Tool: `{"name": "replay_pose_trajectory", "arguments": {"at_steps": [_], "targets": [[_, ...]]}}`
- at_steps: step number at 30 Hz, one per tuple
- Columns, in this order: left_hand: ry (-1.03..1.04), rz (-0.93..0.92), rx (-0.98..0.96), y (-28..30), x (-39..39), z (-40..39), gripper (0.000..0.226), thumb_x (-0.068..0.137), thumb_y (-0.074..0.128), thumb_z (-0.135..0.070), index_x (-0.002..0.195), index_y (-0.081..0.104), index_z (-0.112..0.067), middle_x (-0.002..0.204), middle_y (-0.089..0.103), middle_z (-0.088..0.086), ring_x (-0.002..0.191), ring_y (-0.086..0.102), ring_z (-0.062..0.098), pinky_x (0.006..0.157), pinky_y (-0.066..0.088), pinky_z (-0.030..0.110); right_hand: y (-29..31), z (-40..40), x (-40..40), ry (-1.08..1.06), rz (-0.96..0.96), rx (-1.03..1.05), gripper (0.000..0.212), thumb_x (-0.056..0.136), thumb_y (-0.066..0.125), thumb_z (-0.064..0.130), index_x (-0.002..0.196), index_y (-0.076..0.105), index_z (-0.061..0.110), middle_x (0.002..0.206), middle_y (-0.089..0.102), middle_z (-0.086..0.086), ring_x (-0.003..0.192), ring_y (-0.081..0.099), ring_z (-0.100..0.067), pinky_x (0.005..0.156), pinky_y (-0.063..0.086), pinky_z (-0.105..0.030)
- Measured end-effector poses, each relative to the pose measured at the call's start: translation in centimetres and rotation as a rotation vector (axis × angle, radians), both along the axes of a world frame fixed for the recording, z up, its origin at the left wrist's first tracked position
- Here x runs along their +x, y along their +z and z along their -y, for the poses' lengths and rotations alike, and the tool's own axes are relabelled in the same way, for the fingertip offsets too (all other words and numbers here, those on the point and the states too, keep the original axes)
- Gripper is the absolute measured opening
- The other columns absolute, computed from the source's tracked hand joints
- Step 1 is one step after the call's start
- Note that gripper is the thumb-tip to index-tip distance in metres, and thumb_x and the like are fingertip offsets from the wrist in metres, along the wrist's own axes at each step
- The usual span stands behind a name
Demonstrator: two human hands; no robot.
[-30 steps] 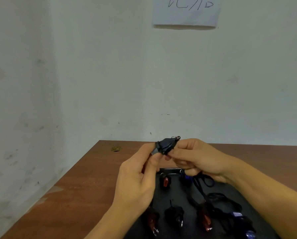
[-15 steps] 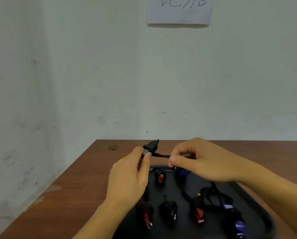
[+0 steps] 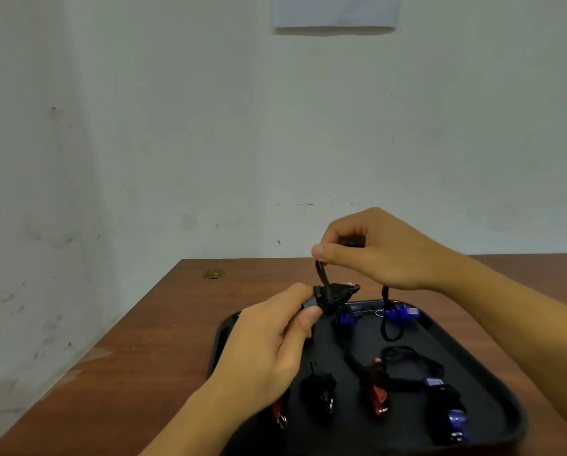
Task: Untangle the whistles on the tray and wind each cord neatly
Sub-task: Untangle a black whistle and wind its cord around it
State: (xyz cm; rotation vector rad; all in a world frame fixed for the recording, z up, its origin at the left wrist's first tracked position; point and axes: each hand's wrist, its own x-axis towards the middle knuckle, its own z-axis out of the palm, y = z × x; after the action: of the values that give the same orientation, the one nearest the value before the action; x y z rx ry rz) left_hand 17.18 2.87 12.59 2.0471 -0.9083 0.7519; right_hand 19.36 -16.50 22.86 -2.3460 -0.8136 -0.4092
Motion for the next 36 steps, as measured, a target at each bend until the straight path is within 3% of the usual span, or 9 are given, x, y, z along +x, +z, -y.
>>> {"name": "replay_pose_trajectory", "arguments": {"at_steps": [3,7,10,15,19,22,25,29,36], "targets": [[-0.101,-0.072,-0.143,0.0,-0.6,0.5,0.018,0.102,0.047,-0.027,0.088,0.056,-0.028,0.066,0.055,-0.011,0.051,0.046,0.005,0.052,0.032,0.017,-1.9,0.2,0.5,0.066,-0.164,0.175,0.033,0.093,0.065,0.037,0.078,0.074,0.010,0.062,0.059,-0.005,0.053,0.047,-0.005,0.060,0.040,-0.012],[-0.091,-0.093,-0.212,-0.4,0.0,0.7,0.022,0.099,0.042,-0.040,0.099,0.060,-0.027,0.076,0.062,0.000,0.055,0.052,0.009,0.052,0.046,0.040,-5.1,-0.1,1.0,0.079,-0.316,0.381,0.040,0.090,0.063,0.040,0.079,0.072,0.002,0.066,0.050,-0.011,0.048,0.037,-0.006,0.051,0.036,-0.007],[-0.066,-0.097,-0.249,-0.5,-0.1,0.6,0.021,0.101,0.043,-0.037,0.091,0.059,-0.029,0.071,0.062,-0.004,0.053,0.052,0.009,0.052,0.047,0.046,-6.6,-0.3,1.2,0.090,-0.330,0.466,0.040,0.090,0.061,0.038,0.087,0.073,0.000,0.055,0.047,0.001,0.041,0.032,-0.001,0.047,0.031,-0.012],[-0.012,-0.137,-0.349,-0.6,0.3,0.7,0.018,0.099,0.048,-0.028,0.088,0.061,-0.032,0.068,0.061,0.000,0.047,0.045,0.029,0.042,0.039,0.046,-8.0,-0.7,0.4,0.130,-0.248,0.427,0.026,0.102,0.052,0.015,0.084,0.070,0.009,0.048,0.055,0.023,0.046,0.053,0.008,0.052,0.039,-0.005],[0.097,-0.095,-0.291,-0.6,0.7,0.6,0.024,0.101,0.048,-0.034,0.079,0.057,-0.030,0.063,0.058,-0.007,0.047,0.048,0.006,0.048,0.036,0.022,-8.8,-0.8,-0.2,0.074,-0.133,0.320,0.023,0.101,0.055,0.024,0.086,0.073,0.023,0.070,0.067,0.021,0.069,0.064,0.004,0.067,0.045,-0.011],[0.168,-0.073,-0.225,-0.4,0.6,0.6,0.022,0.095,0.046,-0.039,0.076,0.054,-0.031,0.064,0.059,-0.010,0.049,0.051,0.005,0.049,0.031,0.011,-9.3,-0.6,-0.4,0.018,-0.048,0.206,0.020,0.100,0.054,0.034,0.092,0.071,0.030,0.084,0.072,0.007,0.083,0.068,-0.009,0.079,0.053,-0.031],[0.222,-0.053,-0.198,-0.7,1.0,0.4,0.026,0.098,0.044,-0.043,0.078,0.055,-0.030,0.067,0.061,-0.007,0.050,0.052,0.009,0.045,0.032,0.016,-9.2,-0.7,-1.0,0.014,-0.009,0.100,0.022,0.100,0.050,0.039,0.093,0.069,0.031,0.083,0.071,0.006,0.077,0.066,-0.010,0.072,0.053,-0.034],[0.310,-0.023,-0.150,-1.0,1.7,-0.2,0.023,0.097,0.046,-0.042,0.082,0.056,-0.028,0.062,0.059,-0.001,0.053,0.055,0.018,0.048,0.041,0.038,-8.9,-0.9,-1.6,0.029,-0.028,0.079,0.023,0.098,0.051,0.034,0.088,0.071,0.030,0.064,0.064,0.008,0.049,0.051,-0.006,0.050,0.038,-0.016],[0.351,-0.029,-0.078,-1.1,1.9,-0.3,0.030,0.096,0.042,-0.049,0.084,0.056,-0.026,0.058,0.057,-0.002,0.051,0.053,0.019,0.049,0.044,0.048,-8.7,-1.0,-2.3,0.094,-0.096,0.204,0.030,0.100,0.053,0.028,0.074,0.068,0.030,0.056,0.057,0.012,0.052,0.052,-0.003,0.055,0.040,-0.016]]}}
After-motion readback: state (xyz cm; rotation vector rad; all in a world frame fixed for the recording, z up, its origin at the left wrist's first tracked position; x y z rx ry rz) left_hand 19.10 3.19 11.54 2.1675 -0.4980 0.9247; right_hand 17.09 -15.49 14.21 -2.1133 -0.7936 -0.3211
